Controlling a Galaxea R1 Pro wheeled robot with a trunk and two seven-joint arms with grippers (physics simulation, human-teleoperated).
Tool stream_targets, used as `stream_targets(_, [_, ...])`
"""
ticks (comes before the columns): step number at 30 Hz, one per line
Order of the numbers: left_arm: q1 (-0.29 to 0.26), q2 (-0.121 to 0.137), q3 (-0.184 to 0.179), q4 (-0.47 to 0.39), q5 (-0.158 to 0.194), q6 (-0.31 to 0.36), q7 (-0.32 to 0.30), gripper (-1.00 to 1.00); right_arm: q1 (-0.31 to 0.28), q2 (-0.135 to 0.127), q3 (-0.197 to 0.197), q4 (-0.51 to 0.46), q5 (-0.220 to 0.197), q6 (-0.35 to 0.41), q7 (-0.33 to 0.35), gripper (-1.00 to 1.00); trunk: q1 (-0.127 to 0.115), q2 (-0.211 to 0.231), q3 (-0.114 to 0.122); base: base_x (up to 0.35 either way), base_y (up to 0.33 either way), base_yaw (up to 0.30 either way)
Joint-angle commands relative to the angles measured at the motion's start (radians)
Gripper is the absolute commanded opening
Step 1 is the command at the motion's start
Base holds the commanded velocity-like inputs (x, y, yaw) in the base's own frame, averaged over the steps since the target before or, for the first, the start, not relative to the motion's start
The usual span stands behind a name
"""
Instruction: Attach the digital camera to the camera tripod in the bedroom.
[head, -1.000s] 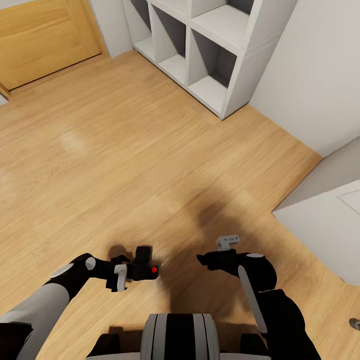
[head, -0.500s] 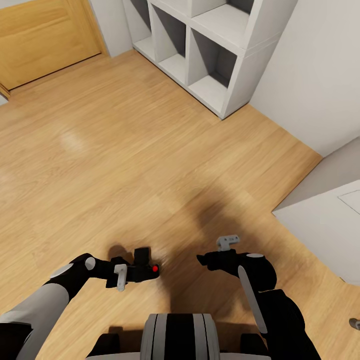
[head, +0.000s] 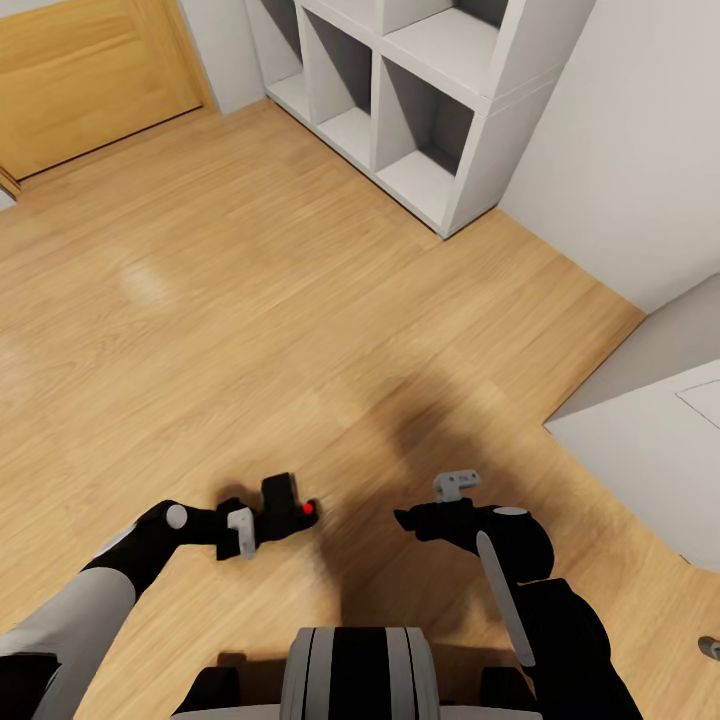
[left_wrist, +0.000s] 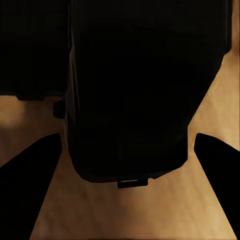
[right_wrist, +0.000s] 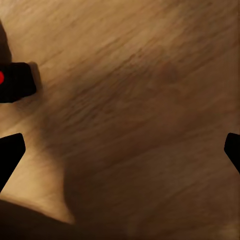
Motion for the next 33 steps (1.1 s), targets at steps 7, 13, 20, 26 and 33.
stream_targets(7, [0.004,0.001,-0.001,-0.014,0.0,0.005,0.0,-1.0,0.0,0.0,0.0,0.0,-0.001,0.004,0.001,1.0,0.0,0.0,-0.001,0.0,0.0,0.0])
stream_targets(13, [0.004,0.001,-0.001,-0.021,0.001,0.008,-0.003,-1.0,0.0,-0.005,-0.004,0.0,-0.001,0.004,0.001,1.0,0.0,0.0,-0.001,0.0,0.0,0.0])
stream_targets(20, [0.022,0.001,0.0,-0.077,0.014,0.022,-0.007,-1.0,0.0,-0.036,-0.007,0.0,-0.004,0.004,0.003,1.0,0.0,0.0,-0.001,0.0,0.0,0.0])
stream_targets(26, [0.116,0.0,0.036,-0.298,0.154,0.083,-0.008,-1.0,0.0,-0.051,-0.006,-0.001,-0.005,0.004,0.007,1.0,0.0,0.0,-0.001,0.0,0.0,0.0])
stream_targets(33, [0.282,-0.005,0.15,-0.654,0.549,0.223,-0.005,-1.0,0.006,-0.058,-0.01,-0.002,-0.005,-0.04,0.059,1.0,0.0,0.0,-0.001,0.0,0.0,0.0])
